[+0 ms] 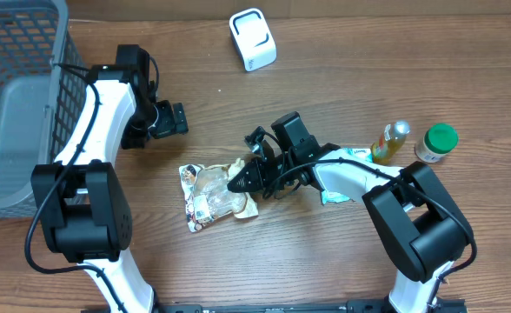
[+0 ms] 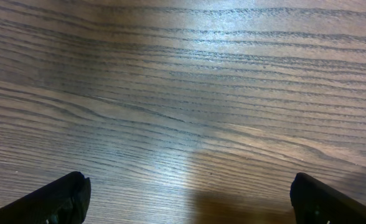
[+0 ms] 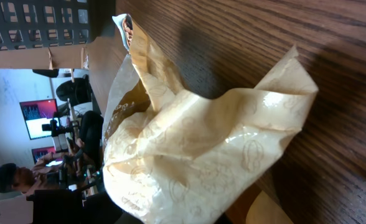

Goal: Scan the item barcode

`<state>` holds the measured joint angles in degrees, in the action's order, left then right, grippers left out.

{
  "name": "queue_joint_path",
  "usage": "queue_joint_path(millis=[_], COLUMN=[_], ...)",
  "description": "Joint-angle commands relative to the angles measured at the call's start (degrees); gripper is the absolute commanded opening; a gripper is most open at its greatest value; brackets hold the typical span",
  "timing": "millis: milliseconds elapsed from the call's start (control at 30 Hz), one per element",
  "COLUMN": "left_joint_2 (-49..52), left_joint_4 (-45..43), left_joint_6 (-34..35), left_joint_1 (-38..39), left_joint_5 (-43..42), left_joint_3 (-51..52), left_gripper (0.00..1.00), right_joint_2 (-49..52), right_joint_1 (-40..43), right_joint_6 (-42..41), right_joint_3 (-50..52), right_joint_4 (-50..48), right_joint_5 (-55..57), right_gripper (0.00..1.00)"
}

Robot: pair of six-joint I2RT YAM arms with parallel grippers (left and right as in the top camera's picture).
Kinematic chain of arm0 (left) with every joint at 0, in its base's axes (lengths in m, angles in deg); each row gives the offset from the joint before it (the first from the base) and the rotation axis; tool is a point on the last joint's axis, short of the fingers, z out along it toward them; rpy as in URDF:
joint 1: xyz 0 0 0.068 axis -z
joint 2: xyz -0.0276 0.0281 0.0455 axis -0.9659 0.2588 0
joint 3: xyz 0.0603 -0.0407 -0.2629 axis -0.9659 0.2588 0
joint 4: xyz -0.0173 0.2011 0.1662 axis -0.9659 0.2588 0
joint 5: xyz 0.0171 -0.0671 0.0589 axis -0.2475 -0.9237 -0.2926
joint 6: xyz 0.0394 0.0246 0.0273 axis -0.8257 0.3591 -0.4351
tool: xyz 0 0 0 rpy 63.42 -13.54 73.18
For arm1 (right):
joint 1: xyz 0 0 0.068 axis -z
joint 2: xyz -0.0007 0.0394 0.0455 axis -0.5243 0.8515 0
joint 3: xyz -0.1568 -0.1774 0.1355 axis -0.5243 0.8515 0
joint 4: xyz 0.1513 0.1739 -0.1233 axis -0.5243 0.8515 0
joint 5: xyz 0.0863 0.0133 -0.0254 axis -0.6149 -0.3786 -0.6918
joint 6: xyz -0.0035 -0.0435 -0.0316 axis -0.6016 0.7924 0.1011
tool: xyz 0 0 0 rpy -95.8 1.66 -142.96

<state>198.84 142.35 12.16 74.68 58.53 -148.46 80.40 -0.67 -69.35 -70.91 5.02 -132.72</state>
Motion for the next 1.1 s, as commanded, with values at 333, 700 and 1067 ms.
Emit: queue_joint_path(millis=[333, 700, 1067], left_joint_2=[-1.27, -1.27, -1.27], left_joint_4=[-0.04, -0.04, -0.04], left_joint_6=[-1.07, -1.07, -1.07], left_joint_1=[0.28, 0.28, 0.33], left_joint_5=[0.55, 0.55, 0.55], left_joint_3=[-0.52, -0.52, -0.52], left_gripper=[1.00, 0.99, 0.99], right_joint_2=[-0.07, -0.07, -0.07], right_joint_1=[-0.09, -0.09, -0.09], right_joint_6=[0.44, 0.44, 0.46], right_joint_3=[-0.22, -0.22, -0.22], right_joint_4=[-0.61, -0.96, -1.03], right_joint_5=[-0.33, -0.28, -0.31], right_gripper=[0.04, 0.04, 0.04])
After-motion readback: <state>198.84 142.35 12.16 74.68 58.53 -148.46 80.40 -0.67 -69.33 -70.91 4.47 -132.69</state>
